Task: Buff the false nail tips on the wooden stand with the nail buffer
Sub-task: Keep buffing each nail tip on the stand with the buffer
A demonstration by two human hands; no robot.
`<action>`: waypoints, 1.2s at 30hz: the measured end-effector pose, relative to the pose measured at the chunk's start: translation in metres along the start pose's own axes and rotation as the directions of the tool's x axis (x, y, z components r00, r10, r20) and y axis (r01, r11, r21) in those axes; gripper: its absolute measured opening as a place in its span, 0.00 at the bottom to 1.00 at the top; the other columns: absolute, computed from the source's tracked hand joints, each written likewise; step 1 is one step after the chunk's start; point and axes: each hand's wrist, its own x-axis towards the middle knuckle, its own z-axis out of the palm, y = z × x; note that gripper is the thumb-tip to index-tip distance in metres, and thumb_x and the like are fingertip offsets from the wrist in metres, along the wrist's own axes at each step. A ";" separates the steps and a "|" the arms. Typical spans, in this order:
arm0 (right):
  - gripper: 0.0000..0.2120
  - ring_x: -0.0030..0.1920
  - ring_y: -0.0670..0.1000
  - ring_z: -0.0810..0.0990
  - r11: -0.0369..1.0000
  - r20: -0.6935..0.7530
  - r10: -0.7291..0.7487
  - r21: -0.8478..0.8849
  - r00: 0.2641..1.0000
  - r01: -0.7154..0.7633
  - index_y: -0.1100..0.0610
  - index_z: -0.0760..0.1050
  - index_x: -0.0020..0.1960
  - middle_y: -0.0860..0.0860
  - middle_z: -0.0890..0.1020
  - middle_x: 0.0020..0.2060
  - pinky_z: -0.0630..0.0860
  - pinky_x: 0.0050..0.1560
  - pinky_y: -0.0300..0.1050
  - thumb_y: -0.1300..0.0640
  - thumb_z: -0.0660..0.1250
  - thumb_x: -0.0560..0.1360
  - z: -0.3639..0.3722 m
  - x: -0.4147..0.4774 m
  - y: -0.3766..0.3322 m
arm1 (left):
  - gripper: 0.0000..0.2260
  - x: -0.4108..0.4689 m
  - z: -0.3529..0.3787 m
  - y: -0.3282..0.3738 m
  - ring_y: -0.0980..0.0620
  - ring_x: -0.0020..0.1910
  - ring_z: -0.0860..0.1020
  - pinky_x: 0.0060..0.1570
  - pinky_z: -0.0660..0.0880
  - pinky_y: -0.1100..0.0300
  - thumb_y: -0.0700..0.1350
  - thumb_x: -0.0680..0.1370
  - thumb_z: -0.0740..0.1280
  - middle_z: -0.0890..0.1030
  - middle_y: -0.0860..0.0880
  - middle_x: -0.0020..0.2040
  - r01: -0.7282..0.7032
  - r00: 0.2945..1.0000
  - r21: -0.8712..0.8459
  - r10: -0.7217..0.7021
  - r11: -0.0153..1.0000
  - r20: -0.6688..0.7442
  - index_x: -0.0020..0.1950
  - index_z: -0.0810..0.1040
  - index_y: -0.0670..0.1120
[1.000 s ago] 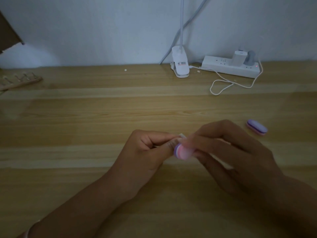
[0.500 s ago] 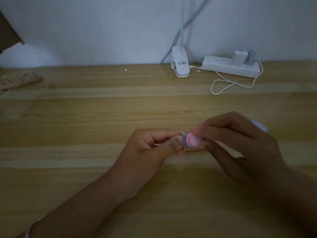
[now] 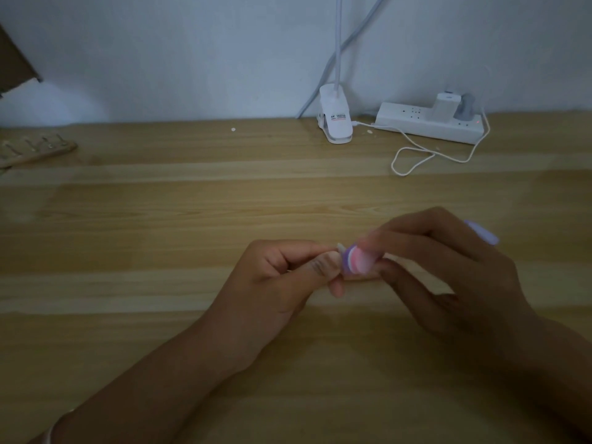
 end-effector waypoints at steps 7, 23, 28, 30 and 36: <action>0.13 0.50 0.45 0.79 0.999 0.032 -0.040 -0.021 0.999 0.041 0.54 0.77 0.59 0.53 0.82 0.48 0.66 0.59 0.28 0.66 0.69 0.77 0.001 -0.001 0.001 | 0.13 0.000 0.001 0.001 0.58 0.23 0.64 0.23 0.61 0.70 0.48 0.75 0.68 0.75 0.40 0.29 -0.022 1.000 -0.020 0.022 1.000 0.008 0.42 0.84 0.38; 0.10 0.56 0.39 0.75 0.999 0.010 0.029 0.033 1.000 -0.029 0.56 0.77 0.58 0.50 0.80 0.51 0.64 0.61 0.26 0.63 0.68 0.78 0.002 0.001 -0.003 | 0.11 -0.003 0.006 0.005 0.55 0.20 0.62 0.23 0.61 0.69 0.43 0.82 0.60 0.79 0.47 0.30 -0.063 0.993 0.036 0.059 0.997 0.105 0.45 0.79 0.43; 0.13 0.54 0.45 0.78 0.996 -0.006 0.083 0.022 0.996 -0.083 0.57 0.78 0.57 0.53 0.81 0.50 0.68 0.61 0.31 0.69 0.69 0.75 0.001 0.000 0.003 | 0.13 -0.005 0.007 0.009 0.61 0.22 0.64 0.24 0.61 0.72 0.45 0.82 0.59 0.72 0.49 0.27 -0.028 0.991 0.033 0.024 0.999 0.132 0.38 0.75 0.45; 0.10 0.54 0.44 0.78 1.000 -0.004 0.011 0.008 1.000 -0.011 0.57 0.78 0.58 0.51 0.80 0.50 0.66 0.62 0.29 0.66 0.66 0.78 0.004 0.000 -0.004 | 0.13 -0.005 0.007 0.010 0.59 0.23 0.63 0.24 0.61 0.71 0.46 0.81 0.60 0.71 0.50 0.28 -0.002 0.991 0.022 -0.001 1.000 0.134 0.37 0.75 0.46; 0.09 0.52 0.45 0.78 0.999 0.019 0.032 -0.017 0.999 -0.032 0.59 0.81 0.55 0.54 0.82 0.49 0.64 0.60 0.26 0.64 0.67 0.77 0.002 0.000 -0.004 | 0.13 -0.003 0.005 0.006 0.56 0.22 0.59 0.23 0.57 0.68 0.48 0.79 0.59 0.67 0.51 0.28 0.086 0.986 -0.026 -0.082 0.996 0.143 0.35 0.73 0.49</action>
